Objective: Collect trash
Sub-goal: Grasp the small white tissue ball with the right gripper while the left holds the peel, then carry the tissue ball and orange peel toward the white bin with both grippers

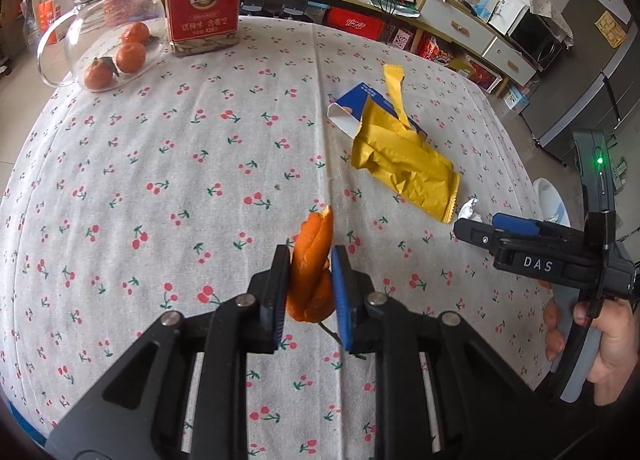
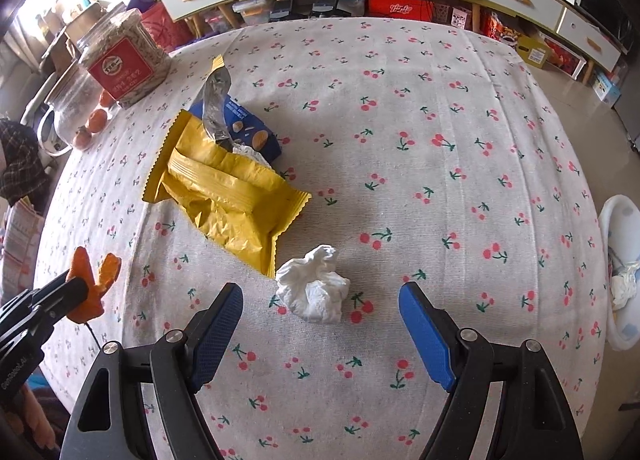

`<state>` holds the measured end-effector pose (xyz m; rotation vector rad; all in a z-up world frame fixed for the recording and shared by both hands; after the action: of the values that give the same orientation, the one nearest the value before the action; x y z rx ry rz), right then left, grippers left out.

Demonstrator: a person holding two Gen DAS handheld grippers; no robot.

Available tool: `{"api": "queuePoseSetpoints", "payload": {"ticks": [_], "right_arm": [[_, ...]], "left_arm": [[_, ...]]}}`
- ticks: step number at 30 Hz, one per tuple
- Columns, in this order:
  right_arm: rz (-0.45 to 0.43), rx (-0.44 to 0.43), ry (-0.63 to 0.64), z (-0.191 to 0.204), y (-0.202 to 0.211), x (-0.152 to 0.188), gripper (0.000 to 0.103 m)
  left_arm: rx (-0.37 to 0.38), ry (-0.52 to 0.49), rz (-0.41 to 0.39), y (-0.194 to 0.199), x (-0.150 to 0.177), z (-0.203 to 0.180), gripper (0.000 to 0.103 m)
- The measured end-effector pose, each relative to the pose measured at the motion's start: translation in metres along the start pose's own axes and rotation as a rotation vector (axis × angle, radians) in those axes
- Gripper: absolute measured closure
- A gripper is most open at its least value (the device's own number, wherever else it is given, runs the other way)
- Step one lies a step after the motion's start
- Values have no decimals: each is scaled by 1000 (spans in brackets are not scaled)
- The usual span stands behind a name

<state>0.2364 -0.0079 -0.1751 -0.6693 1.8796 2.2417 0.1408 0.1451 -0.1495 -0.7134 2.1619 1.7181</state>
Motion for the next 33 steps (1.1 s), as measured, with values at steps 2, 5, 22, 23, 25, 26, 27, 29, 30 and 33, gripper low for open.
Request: {"api": "queuePoseSetpoints", "payload": {"ticks": [2,5,22,23,25,26,27,29,30,33], "right_arm": [[7,2,4,3,-5,-1,21],[12,8,10,5,-12,-1,22],[-12,57,64,-5,-9,-6,75],[-13,54,66,-5,-8,-5,76],[-14,47,70,-6,-5,-3,76],[-15,43,72,-7,-2,-2,76],[-17,38,71,-8,0,-1,76],[-24,27,67,-10,5,-1,76],[-28,22,64,-10,8,-1,76],[-45,4,51,-14,19,-2,76]], "left_arm": [[-3,10,0,1,0,4,80],[-5,19,0,2,-1,9,80],[-7,30,11,-1,1,10,80],[-6,30,11,-1,1,10,80],[-2,32,11,-1,1,9,80],[0,33,11,-1,1,8,80],[1,32,11,-1,0,7,80],[5,32,11,-1,-1,4,80],[7,31,10,-1,-1,3,80],[16,30,7,-1,-2,-2,80]]}}
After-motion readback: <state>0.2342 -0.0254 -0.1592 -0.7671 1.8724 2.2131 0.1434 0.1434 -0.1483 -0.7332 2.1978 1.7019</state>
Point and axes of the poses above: each gripper's, at about its wrist camera, not at the fingertips, and y roughly against the way its jaws point, z to its left, x to its underside, the point moved 10 cm from there along -y, roughly the way its jaws point, and after that the axes turned 4 degrees about -z, right-handed, at the moved point
